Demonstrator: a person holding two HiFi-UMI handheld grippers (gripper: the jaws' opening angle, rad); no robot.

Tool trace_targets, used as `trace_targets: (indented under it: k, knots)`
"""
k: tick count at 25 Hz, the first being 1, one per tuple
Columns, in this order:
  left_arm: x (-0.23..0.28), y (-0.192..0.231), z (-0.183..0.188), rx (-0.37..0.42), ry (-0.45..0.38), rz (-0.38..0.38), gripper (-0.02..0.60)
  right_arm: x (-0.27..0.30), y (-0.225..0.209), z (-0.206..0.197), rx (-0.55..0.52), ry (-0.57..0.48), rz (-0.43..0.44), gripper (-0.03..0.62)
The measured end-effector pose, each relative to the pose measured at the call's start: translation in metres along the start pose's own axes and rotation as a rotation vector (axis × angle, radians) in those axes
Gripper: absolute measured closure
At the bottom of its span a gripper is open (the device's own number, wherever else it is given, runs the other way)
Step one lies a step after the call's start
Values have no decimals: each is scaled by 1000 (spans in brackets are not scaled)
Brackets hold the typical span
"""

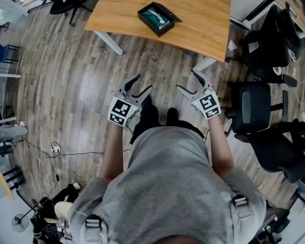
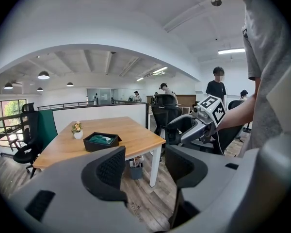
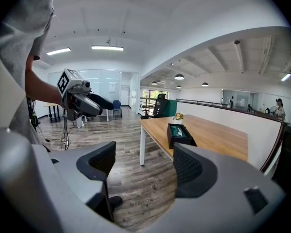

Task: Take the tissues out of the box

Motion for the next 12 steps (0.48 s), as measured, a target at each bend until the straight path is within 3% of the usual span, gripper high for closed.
trace_targets:
  k: [5,12]
  knots:
    - [5,24,2,0,-5,-23,322,19,-6,6,14,15,-18,218]
    - [9,91,9,34,-6,-55,322,62,-15,26,34,30,-77,229]
Point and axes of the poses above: the fingertips, and each gripper's own axes: x forward along the fingers, y to its left, z out of its top, the point moved 6 cm from there along -x, backward along the fingers, and after that the axes turned 2 degrees about -x, right-handed, at the moved point
